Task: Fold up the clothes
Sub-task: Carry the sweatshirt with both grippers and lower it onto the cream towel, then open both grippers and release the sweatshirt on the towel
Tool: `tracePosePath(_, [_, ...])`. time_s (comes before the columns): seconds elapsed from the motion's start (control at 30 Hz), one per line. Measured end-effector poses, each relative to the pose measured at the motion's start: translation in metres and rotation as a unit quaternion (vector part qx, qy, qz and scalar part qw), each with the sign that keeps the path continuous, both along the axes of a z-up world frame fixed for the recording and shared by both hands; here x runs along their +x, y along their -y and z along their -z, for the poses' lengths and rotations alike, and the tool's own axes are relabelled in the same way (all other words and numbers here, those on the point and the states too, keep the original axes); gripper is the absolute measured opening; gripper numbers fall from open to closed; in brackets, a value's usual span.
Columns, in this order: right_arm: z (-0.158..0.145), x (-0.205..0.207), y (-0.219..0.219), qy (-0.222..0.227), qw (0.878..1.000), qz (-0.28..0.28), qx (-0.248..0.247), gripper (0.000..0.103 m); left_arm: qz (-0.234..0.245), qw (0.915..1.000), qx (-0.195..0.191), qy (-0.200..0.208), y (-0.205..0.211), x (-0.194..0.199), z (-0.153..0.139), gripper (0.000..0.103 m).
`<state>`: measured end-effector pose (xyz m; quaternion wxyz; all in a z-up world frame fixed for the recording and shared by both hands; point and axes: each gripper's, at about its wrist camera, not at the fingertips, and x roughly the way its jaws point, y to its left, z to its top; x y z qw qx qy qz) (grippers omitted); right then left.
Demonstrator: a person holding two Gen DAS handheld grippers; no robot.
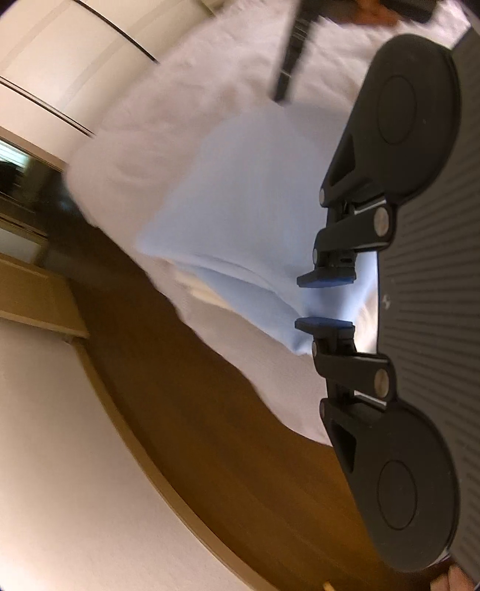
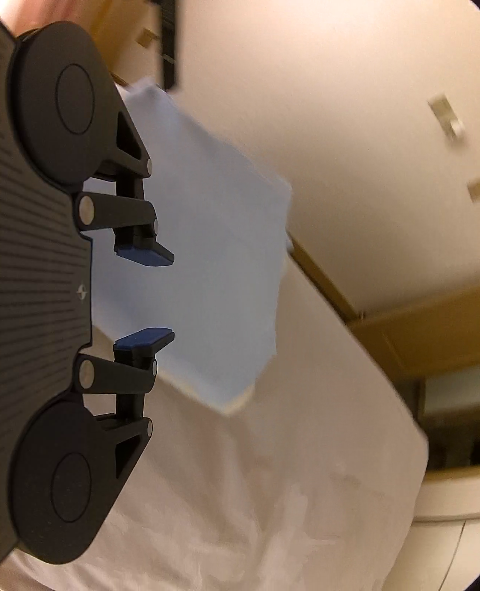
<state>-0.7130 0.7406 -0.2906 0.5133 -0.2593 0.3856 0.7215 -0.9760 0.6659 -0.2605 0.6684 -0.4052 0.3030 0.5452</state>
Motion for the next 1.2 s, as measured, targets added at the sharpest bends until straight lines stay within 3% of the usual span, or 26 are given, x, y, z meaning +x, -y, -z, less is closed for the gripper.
tracePosePath(0.13, [0.004,0.010,-0.014,-0.003,1.000,0.021,-0.010,0.047,-0.026,0.9996,-0.010,0.004,-0.003,-0.005,0.014,0.017])
tracePosePath(0.37, [0.011,0.027,-0.037,-0.009,0.998,0.057,-0.027,0.047,-0.067,0.9976,-0.009,0.010,0.013,-0.012,-0.016,0.017])
tracePosePath(0.53, [-0.020,0.018,0.008,-0.015,1.000,0.019,-0.017,0.047,-0.038,0.9991,0.004,0.020,0.034,0.005,-0.037,0.017])
tracePosePath(0.67, [-0.021,-0.005,0.039,-0.005,0.999,-0.027,-0.022,0.047,-0.003,1.0000,0.006,0.003,0.037,0.026,-0.025,0.017])
tracePosePath(0.77, [-0.004,-0.028,0.053,0.016,0.997,-0.063,-0.042,0.047,-0.002,0.9988,-0.036,-0.034,0.029,0.032,0.002,0.018])
tracePosePath(0.83, [0.017,-0.044,0.054,0.051,0.993,-0.089,-0.065,0.049,-0.010,0.9959,-0.068,-0.058,0.024,0.032,0.012,0.011])
tracePosePath(0.93, [0.007,-0.041,0.052,0.052,0.993,-0.092,-0.056,0.046,-0.010,0.9993,-0.036,-0.008,0.026,0.021,-0.023,0.012])
tracePosePath(1.07, [-0.022,-0.002,0.031,0.001,0.999,-0.028,-0.027,0.046,0.035,0.9989,0.031,0.012,0.011,0.027,-0.069,0.011])
tracePosePath(1.13, [-0.025,0.018,0.011,-0.015,1.000,0.009,-0.019,0.046,0.051,0.9970,0.054,0.018,-0.016,0.038,-0.069,0.011])
tracePosePath(1.2, [-0.019,0.035,-0.016,-0.022,0.999,0.041,-0.017,0.047,0.055,0.9966,0.054,0.028,-0.051,0.052,-0.053,0.011])
